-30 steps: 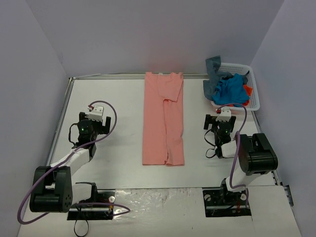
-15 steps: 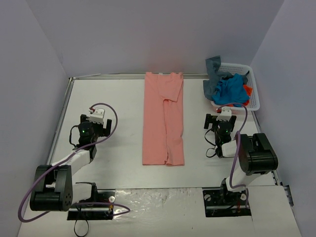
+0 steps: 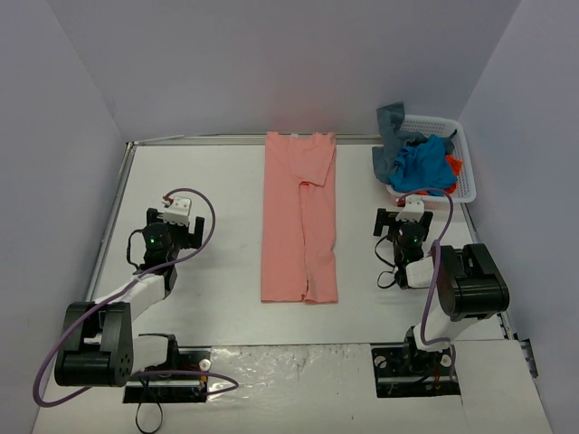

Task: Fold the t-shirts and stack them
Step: Grab the bottom of the folded rectangular tshirt with both arms

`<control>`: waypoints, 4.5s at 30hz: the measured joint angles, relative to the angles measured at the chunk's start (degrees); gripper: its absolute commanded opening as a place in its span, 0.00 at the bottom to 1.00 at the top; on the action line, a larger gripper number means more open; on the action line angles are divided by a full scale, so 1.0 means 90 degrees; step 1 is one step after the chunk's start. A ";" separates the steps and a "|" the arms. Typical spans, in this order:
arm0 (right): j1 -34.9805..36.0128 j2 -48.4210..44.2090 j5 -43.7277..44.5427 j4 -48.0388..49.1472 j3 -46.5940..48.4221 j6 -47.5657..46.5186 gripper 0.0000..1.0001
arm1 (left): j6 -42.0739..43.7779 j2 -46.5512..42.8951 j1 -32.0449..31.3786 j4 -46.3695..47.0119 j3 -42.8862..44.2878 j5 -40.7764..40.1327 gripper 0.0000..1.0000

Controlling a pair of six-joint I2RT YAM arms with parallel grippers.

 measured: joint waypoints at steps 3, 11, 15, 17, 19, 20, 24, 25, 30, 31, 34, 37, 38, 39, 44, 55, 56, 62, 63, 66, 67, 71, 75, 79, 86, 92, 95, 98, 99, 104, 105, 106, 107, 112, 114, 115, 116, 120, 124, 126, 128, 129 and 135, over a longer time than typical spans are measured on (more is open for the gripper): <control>0.0000 0.0000 0.0000 0.0000 0.0000 0.0000 1.00 | 0.0015 0.0000 0.0000 -0.0002 0.0000 0.0000 0.94; -0.0005 0.0000 -0.0027 0.0000 0.0000 0.0002 1.00 | 0.0051 0.0000 0.0000 -0.0005 0.0000 0.0029 0.94; -0.0005 0.0000 -0.0044 0.0000 0.0000 0.0002 1.00 | 0.0061 0.0002 0.0000 -0.0002 0.0000 0.0036 0.94; -0.0005 0.0000 -0.0044 -0.0002 0.0000 0.0002 1.00 | 0.0058 0.0015 0.0000 -0.0002 0.0000 0.0044 0.94; -0.0005 0.0000 -0.0044 -0.0002 0.0002 0.0002 1.00 | 0.0058 0.0044 0.0000 -0.0005 0.0000 0.0046 0.94; -0.0005 0.0000 -0.0044 0.0000 0.0002 0.0002 1.00 | 0.0058 0.0058 0.0000 -0.0005 0.0000 0.0046 0.94; -0.0036 0.0000 -0.0049 0.0000 0.0002 0.0002 1.00 | 0.0058 0.0070 0.0000 -0.0005 0.0000 0.0046 0.94; -0.0036 0.0000 -0.0049 0.0000 0.0002 0.0002 1.00 | 0.0056 0.0070 0.0000 -0.0005 0.0000 0.0046 0.94; -0.0041 0.0000 -0.0049 0.0000 0.0005 0.0002 1.00 | 0.0058 0.0070 0.0000 -0.0007 0.0000 0.0044 0.94; -0.0041 0.0000 -0.0049 -0.0002 0.0007 0.0002 1.00 | 0.0056 0.0070 0.0000 -0.0007 0.0000 0.0044 0.94; -0.0041 0.0000 -0.0049 0.0000 0.0012 0.0002 1.00 | 0.0058 0.0070 0.0000 -0.0007 0.0000 0.0044 0.94; -0.0041 0.0000 -0.0049 0.0000 0.0012 0.0005 1.00 | 0.0056 0.0070 0.0000 -0.0007 0.0000 0.0044 0.94; -0.0041 0.0000 -0.0049 -0.0002 0.0012 0.0005 1.00 | 0.0058 0.0070 0.0000 -0.0007 0.0000 0.0046 0.94; -0.0041 0.0000 -0.0049 -0.0002 0.0012 0.0007 1.00 | 0.0056 0.0070 0.0000 -0.0007 0.0000 0.0044 0.94; -0.0041 0.0000 -0.0049 -0.0002 0.0012 0.0022 1.00 | 0.0058 0.0070 0.0000 -0.0010 0.0000 0.0046 0.94; -0.0041 0.0000 -0.0051 -0.0002 0.0012 0.0024 1.00 | 0.0058 0.0070 0.0000 -0.0007 0.0000 0.0049 0.94; -0.0041 0.0000 -0.0053 0.0000 0.0012 0.0024 1.00 | 0.0058 0.0070 0.0000 -0.0007 0.0000 0.0049 0.94; -0.0041 0.0000 -0.0056 -0.0002 0.0015 0.0024 1.00 | 0.0058 0.0070 0.0000 -0.0007 0.0000 0.0049 0.94; -0.0041 0.0000 -0.0056 -0.0002 0.0015 0.0024 1.00 | 0.0058 0.0070 0.0000 -0.0007 0.0000 0.0046 0.94; -0.0041 0.0000 -0.0058 -0.0002 0.0022 0.0024 1.00 | 0.0063 0.0070 0.0000 -0.0029 0.0000 0.0022 0.94; -0.0044 0.0000 -0.0058 0.0000 0.0027 0.0024 1.00 | 0.0066 0.0066 0.0000 -0.0058 0.0002 0.0002 0.94; -0.0046 0.0000 -0.0061 0.0000 0.0041 0.0024 1.00 | 0.0117 -0.0032 0.0000 -0.0265 0.0041 -0.0092 0.94; -0.0046 0.0000 -0.0063 -0.0002 0.0044 0.0027 1.00 | 0.0160 -0.0216 0.0000 -0.0520 0.0214 -0.0219 0.94; -0.0046 0.0000 -0.0066 -0.0002 0.0046 0.0029 1.00 | 0.0197 -0.0386 0.0000 -0.0571 0.0299 -0.0311 0.94; -0.0049 0.0000 -0.0085 -0.0002 0.0046 0.0046 1.00 | 0.0226 -0.0493 0.0000 -0.1209 0.0614 -0.0335 0.94; -0.0078 0.0000 -0.0112 -0.0002 0.0049 0.0049 1.00 | 0.0148 -0.0738 0.0000 -0.2159 0.1666 -0.0260 0.94; -0.0078 0.0000 -0.0114 -0.0002 0.0049 0.0049 1.00 | -0.0032 -0.0736 0.0000 -0.2482 0.2261 -0.0163 0.94; -0.0078 0.0000 -0.0114 -0.0002 0.0049 0.0049 1.00 | -0.0172 -0.0733 0.0000 -0.2739 0.2620 -0.0121 0.94; -0.0078 0.0000 -0.0114 0.0000 0.0049 0.0049 1.00 | -0.0202 -0.0733 0.0000 -0.2795 0.2662 -0.0134 0.94; -0.0078 0.0000 -0.0117 -0.0002 0.0049 0.0049 1.00 | -0.0255 -0.0714 0.0000 -0.3242 0.2669 -0.0209 0.94; -0.0078 0.0000 -0.0114 -0.0002 0.0049 0.0049 1.00 | -0.0381 -0.0702 0.0000 -0.3342 0.2669 -0.0347 0.94; -0.0078 0.0000 -0.0114 0.0000 0.0049 0.0049 1.00 | -0.0583 -0.0685 -0.0005 -0.3419 0.2671 -0.0561 0.94; -0.0078 0.0000 -0.0117 -0.0002 0.0049 0.0049 1.00 | -0.0763 -0.0658 -0.0005 -0.3468 0.2671 -0.0731 0.94; -0.0078 0.0000 -0.0117 -0.0002 0.0049 0.0049 1.00 | -0.1392 -0.0532 0.0024 -0.3466 0.2667 -0.0974 0.94; -0.0080 0.0000 -0.0117 0.0000 0.0049 0.0049 1.00 | -0.1583 -0.0517 0.0022 -0.3419 0.2659 -0.1010 0.94; -0.0083 0.0000 -0.0117 -0.0002 0.0049 0.0051 1.00 | -0.1702 -0.0505 0.0024 -0.3371 0.2647 -0.1020 0.94; -0.0083 0.0000 -0.0117 -0.0002 0.0049 0.0049 1.00 | -0.1804 -0.0474 0.0024 -0.3300 0.2635 -0.1020 0.94; -0.0083 0.0000 -0.0119 0.0000 0.0049 0.0051 1.00 | -0.2064 -0.0104 0.0024 -0.3113 0.2659 -0.0947 0.94; -0.0083 0.0000 -0.0121 -0.0002 0.0049 0.0051 1.00 | -0.2203 0.0789 0.0024 -0.3424 0.3177 -0.0787 0.94; -0.0083 0.0000 -0.0124 -0.0002 0.0049 0.0051 1.00 | -0.2259 0.1231 0.0022 -0.3560 0.3582 -0.0597 0.94; -0.0083 0.0000 -0.0138 -0.0002 0.0049 0.0056 1.00 | -0.2353 0.1571 0.0002 -0.3691 0.3939 -0.0464 0.94; -0.0083 0.0000 -0.0141 -0.0002 0.0049 0.0058 1.00 | -0.2414 0.1676 -0.0022 -0.3730 0.4044 -0.0423 0.94; -0.0083 0.0000 -0.0151 -0.0002 0.0051 0.0090 1.00 | -0.2769 0.1758 -0.0248 -0.3903 0.4141 -0.0352 0.94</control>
